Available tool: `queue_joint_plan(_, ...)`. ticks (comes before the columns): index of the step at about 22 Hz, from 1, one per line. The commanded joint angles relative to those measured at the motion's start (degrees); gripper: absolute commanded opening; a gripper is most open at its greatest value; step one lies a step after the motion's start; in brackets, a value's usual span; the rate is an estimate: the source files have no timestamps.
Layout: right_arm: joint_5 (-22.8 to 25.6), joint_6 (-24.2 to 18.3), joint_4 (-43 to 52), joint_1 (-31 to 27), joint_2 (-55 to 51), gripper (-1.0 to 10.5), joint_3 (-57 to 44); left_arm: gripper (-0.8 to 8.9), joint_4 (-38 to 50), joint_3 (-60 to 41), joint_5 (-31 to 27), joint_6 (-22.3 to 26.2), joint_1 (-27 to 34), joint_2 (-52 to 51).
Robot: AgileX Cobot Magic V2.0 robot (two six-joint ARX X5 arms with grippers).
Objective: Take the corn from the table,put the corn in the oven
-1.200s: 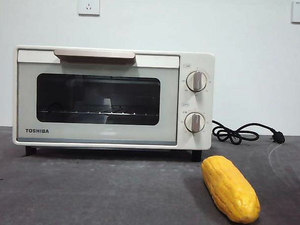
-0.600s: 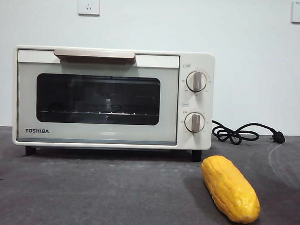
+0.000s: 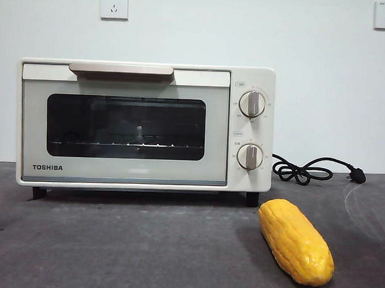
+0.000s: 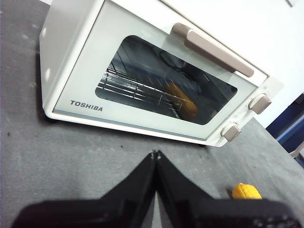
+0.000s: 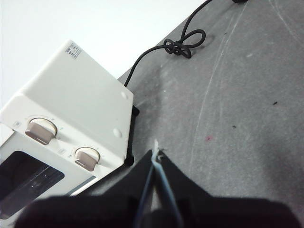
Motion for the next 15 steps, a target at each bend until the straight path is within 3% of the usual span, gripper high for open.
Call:
queue_joint_plan(1,-0.2,0.9,0.2,0.0,-0.1,0.0,-0.5,-0.04,0.4,-0.4,0.2,-0.4,-0.1,0.0)
queue_joint_plan(10,-0.6,0.3,0.0,0.0,-0.1,0.0,-0.5,-0.04,0.4,-0.4,0.3,-0.4,-0.1,0.0)
queue_joint_plan(15,-8.2,0.3,0.5,0.0,-0.1,0.0,-0.5,-0.05,0.5,0.0,2.4,-0.3,-0.2,0.0)
